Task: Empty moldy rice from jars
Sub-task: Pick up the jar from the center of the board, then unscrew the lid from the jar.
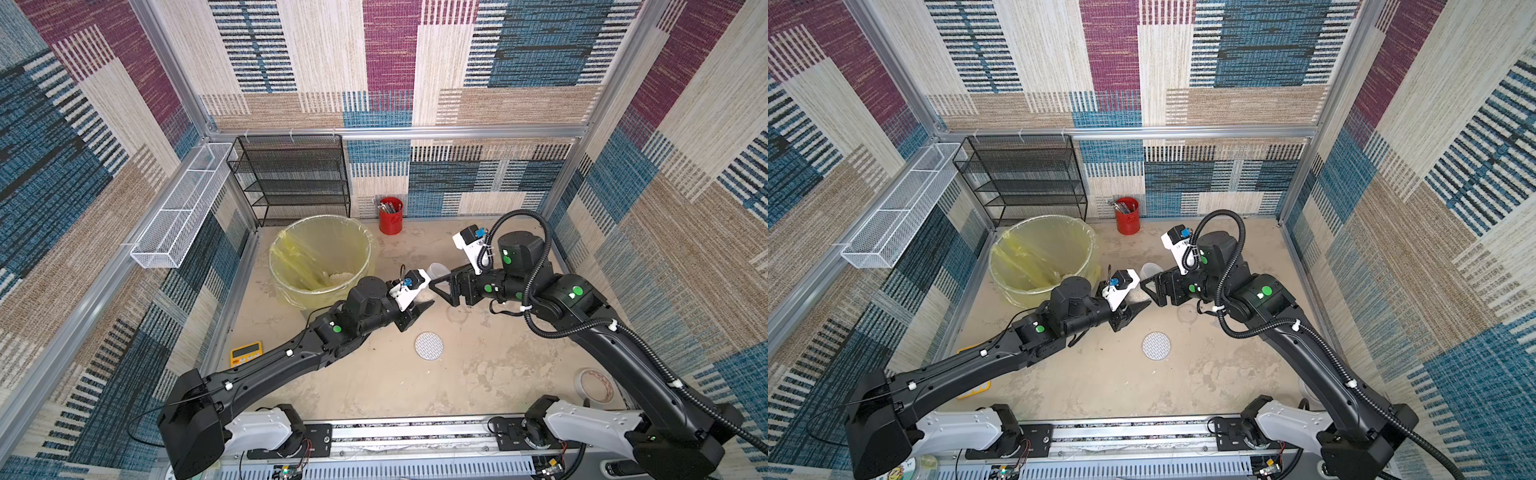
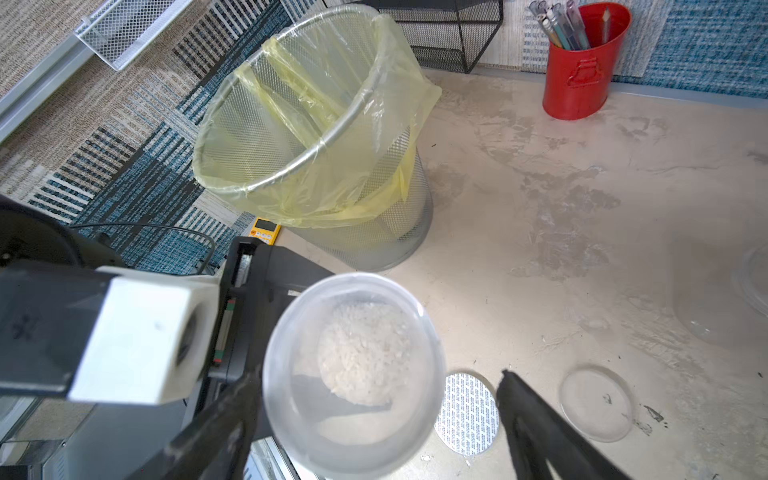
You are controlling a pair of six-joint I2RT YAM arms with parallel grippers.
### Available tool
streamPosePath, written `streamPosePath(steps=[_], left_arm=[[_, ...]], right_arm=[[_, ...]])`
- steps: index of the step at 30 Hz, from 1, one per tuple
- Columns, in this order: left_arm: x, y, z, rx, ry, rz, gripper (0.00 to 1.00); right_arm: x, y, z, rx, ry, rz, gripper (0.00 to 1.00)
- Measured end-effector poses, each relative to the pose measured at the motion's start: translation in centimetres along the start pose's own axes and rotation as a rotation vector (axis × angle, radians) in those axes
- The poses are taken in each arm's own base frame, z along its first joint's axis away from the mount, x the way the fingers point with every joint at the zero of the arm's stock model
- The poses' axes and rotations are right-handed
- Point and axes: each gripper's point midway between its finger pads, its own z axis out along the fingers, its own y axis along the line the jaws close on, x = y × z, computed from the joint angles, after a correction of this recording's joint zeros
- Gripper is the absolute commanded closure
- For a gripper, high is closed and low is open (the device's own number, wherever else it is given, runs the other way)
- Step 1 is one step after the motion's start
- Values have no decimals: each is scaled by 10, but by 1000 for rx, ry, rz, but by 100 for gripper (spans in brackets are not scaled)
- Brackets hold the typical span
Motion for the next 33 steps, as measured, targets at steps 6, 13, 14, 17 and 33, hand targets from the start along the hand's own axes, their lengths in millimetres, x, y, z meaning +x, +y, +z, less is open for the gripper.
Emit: streamPosePath(steps=[6, 13, 14, 17, 33], left_arm=[[7, 13, -2, -74, 48, 59, 70], [10, 28, -4, -161, 71, 157, 73], [10, 29, -5, -171, 74, 168, 73], [9, 34, -6, -197, 69, 199, 73], [8, 33, 1, -212, 72, 276, 73]], right_arm=[[-15, 10, -30, 8, -43, 53, 10], [-54, 12, -35, -36, -17, 263, 19], [-56, 10, -31, -39, 7, 299, 20], [-58, 7, -20, -54, 76, 377, 21], [-32, -11, 19, -22, 286, 511, 25]])
